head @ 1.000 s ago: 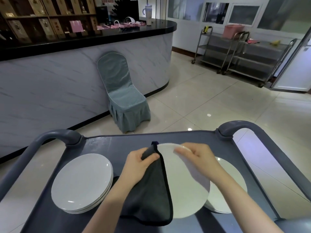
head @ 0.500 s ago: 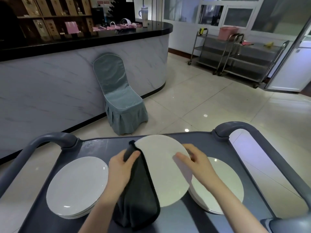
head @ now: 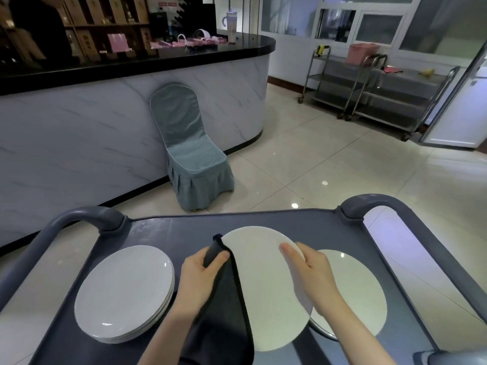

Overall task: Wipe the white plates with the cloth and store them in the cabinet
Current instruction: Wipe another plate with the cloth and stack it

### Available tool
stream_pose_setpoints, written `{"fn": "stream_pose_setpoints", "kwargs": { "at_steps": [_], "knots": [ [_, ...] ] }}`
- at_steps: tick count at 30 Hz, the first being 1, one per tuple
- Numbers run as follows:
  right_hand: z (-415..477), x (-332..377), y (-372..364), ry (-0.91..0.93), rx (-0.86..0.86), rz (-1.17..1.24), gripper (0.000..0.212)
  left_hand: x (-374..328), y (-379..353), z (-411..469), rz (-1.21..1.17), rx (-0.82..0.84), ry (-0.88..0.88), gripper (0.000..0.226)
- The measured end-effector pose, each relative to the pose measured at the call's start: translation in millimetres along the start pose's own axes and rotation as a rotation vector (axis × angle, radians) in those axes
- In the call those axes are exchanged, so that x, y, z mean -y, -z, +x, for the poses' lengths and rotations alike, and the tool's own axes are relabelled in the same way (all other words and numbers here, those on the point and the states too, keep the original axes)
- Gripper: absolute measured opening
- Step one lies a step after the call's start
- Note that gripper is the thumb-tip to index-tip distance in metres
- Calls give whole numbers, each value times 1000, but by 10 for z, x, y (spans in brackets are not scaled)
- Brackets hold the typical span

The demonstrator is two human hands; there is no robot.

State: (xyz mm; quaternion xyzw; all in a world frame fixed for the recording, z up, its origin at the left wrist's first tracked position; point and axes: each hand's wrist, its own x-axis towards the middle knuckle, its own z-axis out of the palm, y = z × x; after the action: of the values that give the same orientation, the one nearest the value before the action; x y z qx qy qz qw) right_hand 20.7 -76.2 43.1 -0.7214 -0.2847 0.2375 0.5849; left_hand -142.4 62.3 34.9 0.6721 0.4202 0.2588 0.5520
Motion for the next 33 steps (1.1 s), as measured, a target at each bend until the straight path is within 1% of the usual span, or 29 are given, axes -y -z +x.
{"fn": "stream_pose_setpoints", "kwargs": {
  "at_steps": [2, 3, 5, 6, 7, 8, 9, 10, 12, 13, 14, 15, 17, 19, 21, 23, 25, 26, 27, 29, 31, 33],
  "knots": [
    [-9, -66, -15, 31, 48, -83, 42, -73, 73, 90, 110, 103, -91, 9],
    [7, -56, -28, 59, 101, -143, 42, -122, 92, 124, 170, 175, -139, 10],
    [52, 4, -80, 140, 238, -317, 46, -183, 83, 159, 291, 316, -226, 23],
    [73, 29, -104, 180, 297, -385, 47, -191, 65, 163, 334, 365, -252, 29],
    [95, 54, -109, 207, 330, -416, 48, -185, 52, 163, 342, 383, -260, 30],
    [116, 80, -88, 219, 336, -413, 47, -147, 41, 155, 304, 357, -240, 24],
    [141, 98, -53, 222, 309, -390, 47, -106, 28, 126, 212, 289, -197, 15],
    [152, 119, -19, 206, 247, -335, 46, -49, 10, 95, 110, 184, -131, 11],
    [141, 115, 6, 102, 69, -104, 45, 59, -57, 10, -75, -42, 32, 16],
    [116, 104, -10, 43, -4, 28, 45, 90, -94, -24, -146, -126, 113, 19],
    [89, 89, -34, -11, -45, 113, 45, 112, -116, -39, -186, -177, 172, 21],
    [69, 64, -54, -43, -57, 129, 44, 115, -117, -30, -186, -189, 192, 22],
    [72, 28, -43, -35, -13, 36, 43, 108, -52, 30, -87, -116, 120, 19],
    [136, 58, 25, 38, 59, -99, 42, 52, 39, 95, 30, 17, -6, 15],
    [227, 120, 67, 108, 152, -224, 45, -36, 80, 162, 105, 138, -100, 10],
    [281, 172, 29, 196, 282, -370, 48, -109, 65, 246, 185, 244, -186, 6],
    [282, 206, -49, 264, 411, -466, 50, -130, 9, 277, 271, 368, -238, 12],
    [285, 201, -72, 278, 441, -470, 51, -118, -24, 271, 273, 395, -241, 15],
    [293, 207, -72, 277, 436, -458, 51, -101, -52, 257, 230, 380, -222, 15],
    [331, 226, -12, 242, 354, -388, 50, -69, -75, 212, 74, 229, -124, 8],
    [327, 232, 32, 181, 211, -266, 49, -14, -99, 171, -43, 36, -18, 10],
    [229, 193, -46, 98, 31, -57, 48, 51, -136, 147, -143, -133, 98, 15]
  ]
}}
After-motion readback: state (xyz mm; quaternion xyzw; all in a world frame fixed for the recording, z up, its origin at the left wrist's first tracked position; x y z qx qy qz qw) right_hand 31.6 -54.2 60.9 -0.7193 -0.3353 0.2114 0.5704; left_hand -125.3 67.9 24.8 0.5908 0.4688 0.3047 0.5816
